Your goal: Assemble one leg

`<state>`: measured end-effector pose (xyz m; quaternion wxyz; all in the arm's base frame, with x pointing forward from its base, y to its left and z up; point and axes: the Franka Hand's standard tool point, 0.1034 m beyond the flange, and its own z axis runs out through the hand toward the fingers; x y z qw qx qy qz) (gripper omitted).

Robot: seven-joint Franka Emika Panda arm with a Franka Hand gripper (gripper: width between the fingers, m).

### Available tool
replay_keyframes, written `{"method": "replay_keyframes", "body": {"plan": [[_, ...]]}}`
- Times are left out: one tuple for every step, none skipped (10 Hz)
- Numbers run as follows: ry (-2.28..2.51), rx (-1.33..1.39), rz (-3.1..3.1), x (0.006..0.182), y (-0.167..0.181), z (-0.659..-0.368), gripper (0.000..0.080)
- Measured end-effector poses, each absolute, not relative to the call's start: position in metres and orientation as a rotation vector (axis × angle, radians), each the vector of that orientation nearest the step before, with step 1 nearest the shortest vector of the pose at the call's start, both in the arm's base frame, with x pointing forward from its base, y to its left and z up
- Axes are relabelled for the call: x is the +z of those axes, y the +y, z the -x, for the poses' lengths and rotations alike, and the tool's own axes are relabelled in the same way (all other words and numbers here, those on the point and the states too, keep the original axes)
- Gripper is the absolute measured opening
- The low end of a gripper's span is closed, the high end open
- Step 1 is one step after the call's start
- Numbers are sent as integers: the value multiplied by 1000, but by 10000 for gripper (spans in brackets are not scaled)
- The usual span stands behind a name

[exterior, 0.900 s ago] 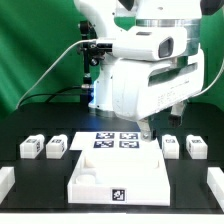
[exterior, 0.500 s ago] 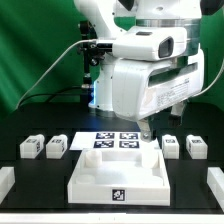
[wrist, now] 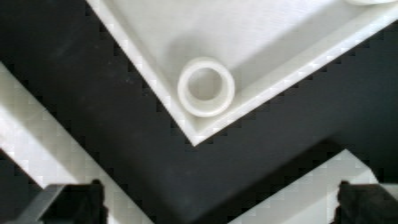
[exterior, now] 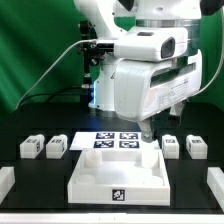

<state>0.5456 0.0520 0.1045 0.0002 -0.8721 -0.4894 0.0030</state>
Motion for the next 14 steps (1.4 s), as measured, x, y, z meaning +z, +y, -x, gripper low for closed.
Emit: {"method": "replay_keyframes", "body": {"plan": [[-1752,14,2607,97,41,-519,650],[-1930,-3,2488,93,25,-500,650],[-2195,-27,2272,90,11,-494,650],[-2216,-19,2249,90,10,-494,650],[-2371,-8,2095,89,9,-494,650],[-2396,-3,2068,89,7,-494,650],[-2374,1,2089,86,7,-491,650],[-2358,11,2091,75,5,-477,650],[-2334,21,2090,52,4,-445,650],[-2305,32,2099,37,2,-427,650],[-2258,45,2125,23,4,-417,650],[-2204,65,2158,14,8,-412,650],[-2201,66,2160,13,7,-412,650],[-2199,66,2161,13,6,-412,650]]}}
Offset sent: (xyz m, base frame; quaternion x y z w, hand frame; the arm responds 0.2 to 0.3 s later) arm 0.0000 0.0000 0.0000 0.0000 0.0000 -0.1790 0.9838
